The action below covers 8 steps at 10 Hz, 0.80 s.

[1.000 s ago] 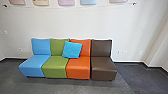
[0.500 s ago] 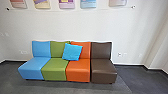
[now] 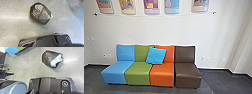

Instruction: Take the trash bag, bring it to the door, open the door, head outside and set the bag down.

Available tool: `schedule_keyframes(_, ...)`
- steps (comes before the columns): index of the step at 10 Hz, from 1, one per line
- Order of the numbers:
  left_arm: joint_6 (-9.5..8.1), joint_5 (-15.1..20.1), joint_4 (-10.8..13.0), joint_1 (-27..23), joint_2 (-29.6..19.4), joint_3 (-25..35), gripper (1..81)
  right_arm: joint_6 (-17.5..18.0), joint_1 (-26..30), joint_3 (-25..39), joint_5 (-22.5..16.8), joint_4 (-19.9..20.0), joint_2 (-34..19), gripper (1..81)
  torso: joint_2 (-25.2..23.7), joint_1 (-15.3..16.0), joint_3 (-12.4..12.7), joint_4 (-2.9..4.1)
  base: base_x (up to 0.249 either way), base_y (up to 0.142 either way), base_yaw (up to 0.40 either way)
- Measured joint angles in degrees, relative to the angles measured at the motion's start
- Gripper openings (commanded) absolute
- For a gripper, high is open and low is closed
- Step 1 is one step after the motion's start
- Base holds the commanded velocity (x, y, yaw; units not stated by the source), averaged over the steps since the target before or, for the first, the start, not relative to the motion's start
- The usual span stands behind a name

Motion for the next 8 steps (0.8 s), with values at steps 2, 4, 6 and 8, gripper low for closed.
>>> schedule_keyframes(2,0.00,0.73,-1.71,-2.00,0.52,-0.09,81.1,0.44,1.79,1.06,0.16,1.07,-2.30,81.1,-3.58,1.93,0.00,0.00,0.000,0.000,0.000)
schedule_keyframes(4,0.00,0.85,-2.89,-2.78,1.23,-0.54,81.1,0.44,1.61,1.90,-0.01,1.33,-3.17,81.1,-6.69,3.45,-0.59,0.00,0.000,0.000,0.000)
schedule_keyframes(6,0.00,1.43,-3.12,-2.96,1.18,-0.87,81.1,0.44,1.72,2.43,-0.06,1.62,-4.85,81.1,-9.64,5.16,-3.12,0.00,0.000,0.000,0.000)
schedule_keyframes(8,0.00,1.60,-3.19,-3.24,1.23,-0.87,81.1,0.44,2.54,3.27,0.00,1.85,-4.95,81.1,-13.31,7.13,-6.42,0.00,0.000,0.000,0.000)
